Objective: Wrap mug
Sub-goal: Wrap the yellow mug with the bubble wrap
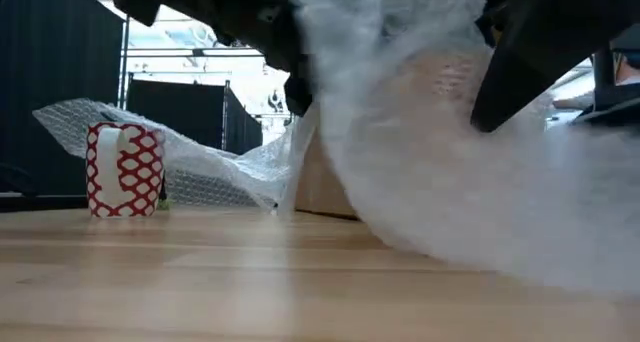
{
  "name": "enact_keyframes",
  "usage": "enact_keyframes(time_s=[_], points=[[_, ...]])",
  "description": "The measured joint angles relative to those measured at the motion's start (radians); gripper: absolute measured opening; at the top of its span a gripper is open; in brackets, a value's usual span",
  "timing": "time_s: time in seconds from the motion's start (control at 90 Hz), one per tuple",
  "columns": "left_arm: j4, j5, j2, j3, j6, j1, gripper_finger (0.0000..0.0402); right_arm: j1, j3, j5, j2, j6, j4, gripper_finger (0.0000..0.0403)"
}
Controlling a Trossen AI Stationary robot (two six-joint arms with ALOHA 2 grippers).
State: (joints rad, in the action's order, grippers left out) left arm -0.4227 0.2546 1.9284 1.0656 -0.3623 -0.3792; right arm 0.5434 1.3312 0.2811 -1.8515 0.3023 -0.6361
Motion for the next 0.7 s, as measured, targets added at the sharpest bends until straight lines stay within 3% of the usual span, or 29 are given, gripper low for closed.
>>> enact_keyframes(time_s=[0.4,0.5,0.7], points=[[-0.001,-0.001,0.010,0.001,-0.022,0.005,0.0000,0.070,0.119,-0.056,0.166,0.152,-0.305,0.0251],[-0.006,-0.003,0.010,0.000,-0.022,0.005,0.0000,0.128,0.117,-0.063,0.166,0.207,-0.271,0.0251],[-0.018,-0.009,0.012,-0.001,-0.022,0.005,0.0000,0.157,0.119,0.109,0.069,0.082,-0.059,0.0251]])
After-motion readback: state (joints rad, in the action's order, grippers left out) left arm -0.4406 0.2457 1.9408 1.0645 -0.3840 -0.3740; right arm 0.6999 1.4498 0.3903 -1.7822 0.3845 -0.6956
